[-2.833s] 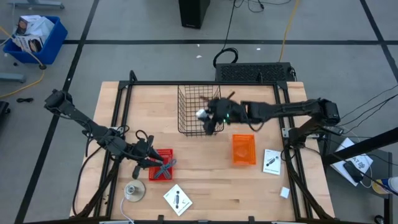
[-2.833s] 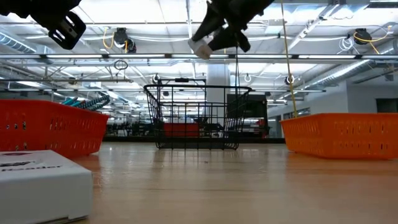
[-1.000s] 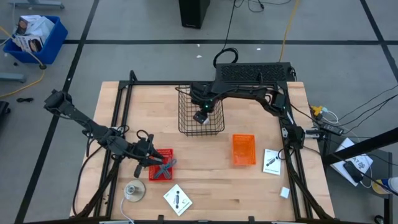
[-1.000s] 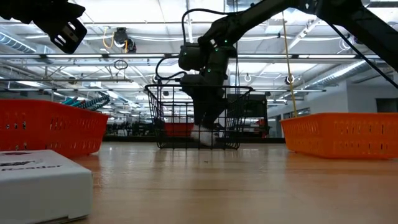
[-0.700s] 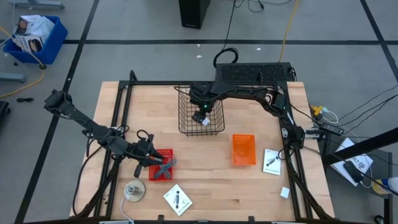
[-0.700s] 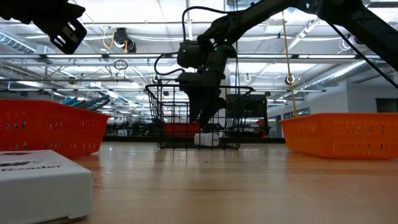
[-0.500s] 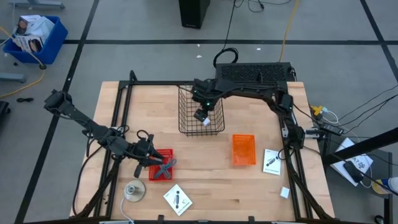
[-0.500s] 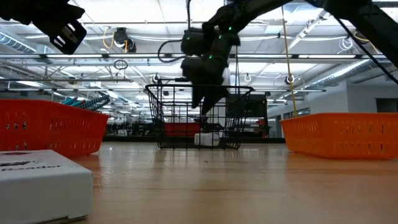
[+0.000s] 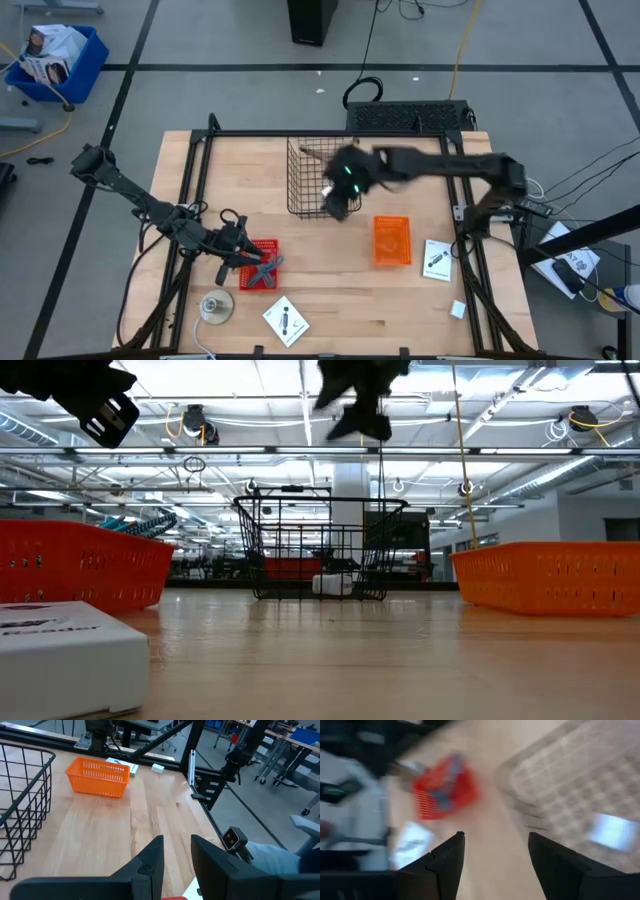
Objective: Pick and place items into bin
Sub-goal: Put the white charger adapter into the black wire basket
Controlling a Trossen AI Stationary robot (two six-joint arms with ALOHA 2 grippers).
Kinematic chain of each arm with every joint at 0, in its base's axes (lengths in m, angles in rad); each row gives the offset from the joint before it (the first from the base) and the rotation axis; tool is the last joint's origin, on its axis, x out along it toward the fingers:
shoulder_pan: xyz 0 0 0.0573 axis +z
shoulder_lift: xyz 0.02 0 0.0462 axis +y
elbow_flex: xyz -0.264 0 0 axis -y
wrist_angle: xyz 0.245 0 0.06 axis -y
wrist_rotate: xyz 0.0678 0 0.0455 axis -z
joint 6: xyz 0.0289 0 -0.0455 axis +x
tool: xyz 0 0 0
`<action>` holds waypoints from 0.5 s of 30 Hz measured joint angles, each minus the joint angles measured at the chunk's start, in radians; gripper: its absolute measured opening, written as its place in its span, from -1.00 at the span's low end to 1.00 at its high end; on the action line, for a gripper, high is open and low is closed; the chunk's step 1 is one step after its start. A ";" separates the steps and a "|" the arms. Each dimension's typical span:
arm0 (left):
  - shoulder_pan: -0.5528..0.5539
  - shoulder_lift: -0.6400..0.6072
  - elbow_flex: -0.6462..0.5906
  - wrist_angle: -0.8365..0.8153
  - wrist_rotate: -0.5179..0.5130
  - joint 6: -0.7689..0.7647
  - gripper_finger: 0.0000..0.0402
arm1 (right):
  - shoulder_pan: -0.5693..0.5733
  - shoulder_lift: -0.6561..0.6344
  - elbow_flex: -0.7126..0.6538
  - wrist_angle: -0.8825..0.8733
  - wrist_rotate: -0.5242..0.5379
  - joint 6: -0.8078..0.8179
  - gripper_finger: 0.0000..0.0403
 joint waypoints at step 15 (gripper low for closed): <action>0.000 0.000 0.000 0.006 -0.008 0.000 -0.49 | 0.580 -0.248 -0.654 0.536 0.382 0.882 0.04</action>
